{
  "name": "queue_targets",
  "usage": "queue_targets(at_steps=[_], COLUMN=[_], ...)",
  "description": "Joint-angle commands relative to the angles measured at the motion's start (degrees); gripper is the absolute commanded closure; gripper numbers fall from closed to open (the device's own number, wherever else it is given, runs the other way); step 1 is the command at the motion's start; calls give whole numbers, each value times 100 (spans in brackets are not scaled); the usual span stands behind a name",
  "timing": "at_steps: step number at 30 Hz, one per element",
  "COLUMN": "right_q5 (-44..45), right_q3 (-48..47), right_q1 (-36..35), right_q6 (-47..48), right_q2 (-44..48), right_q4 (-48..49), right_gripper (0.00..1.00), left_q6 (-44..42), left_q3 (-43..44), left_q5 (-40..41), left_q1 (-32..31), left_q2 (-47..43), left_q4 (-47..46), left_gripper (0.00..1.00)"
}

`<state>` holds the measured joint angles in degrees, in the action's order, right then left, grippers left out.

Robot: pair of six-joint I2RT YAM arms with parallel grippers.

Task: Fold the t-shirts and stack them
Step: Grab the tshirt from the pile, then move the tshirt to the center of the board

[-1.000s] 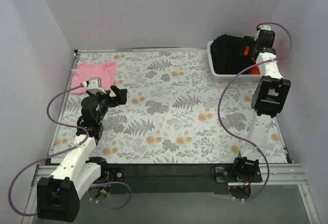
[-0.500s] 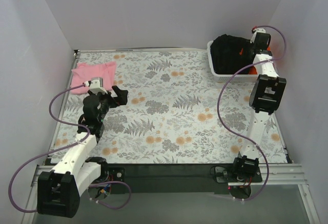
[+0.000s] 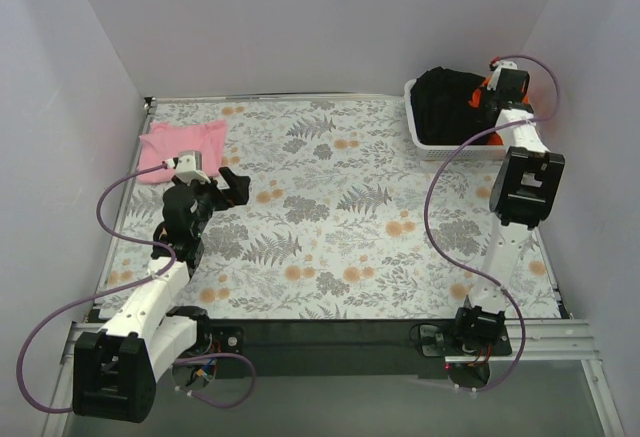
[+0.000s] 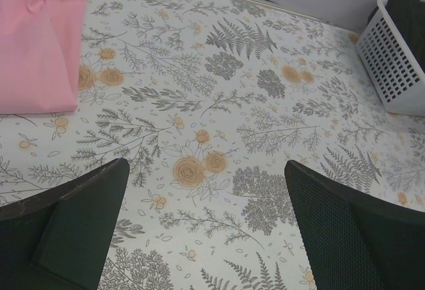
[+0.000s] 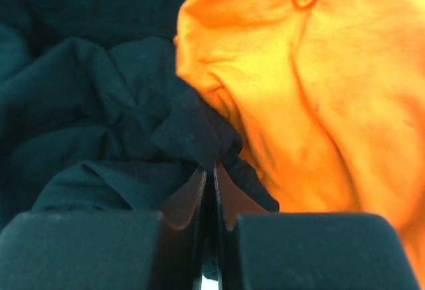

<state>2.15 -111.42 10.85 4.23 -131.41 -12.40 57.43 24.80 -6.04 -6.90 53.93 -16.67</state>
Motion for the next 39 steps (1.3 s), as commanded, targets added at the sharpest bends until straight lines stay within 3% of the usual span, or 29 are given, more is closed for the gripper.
queue_targets(at_steps=[1,5,9,12,21,26,30,36,39], right_q5=[-171,-592,-383,-242,-171,-610,-427,715,1111], right_q3=[259,839,1359,1578,1895,2299,2590,2379,2642], right_q1=[-4,-83,-486,-1039,-2331,-3026,-4192,-5539,-5804], right_q6=[-10,-185,-46,-18,87,-89,-10,280,175], right_q2=[1001,1977,3085,4024,5476,5899,6031,5523,5355], right_q4=[194,510,774,888,968,976,1143,1161,1179], right_gripper=[99,99,99,99,99,99,99,99,99], left_q6=[-56,-56,-48,-39,-12,-4,5,-4,5], left_q3=[131,131,131,131,122,122,96,87,78], left_q5=[-2,7,-28,-55,-99,-143,-160,-90,59], left_q1=[-14,-14,-14,-14,-14,-14,-14,-14,-14], left_q2=[-23,-49,-58,-41,-58,-128,-172,-181,-225], left_q4=[-12,-12,-3,14,23,14,14,23,49], left_gripper=[2,2,2,2,2,2,2,2,2])
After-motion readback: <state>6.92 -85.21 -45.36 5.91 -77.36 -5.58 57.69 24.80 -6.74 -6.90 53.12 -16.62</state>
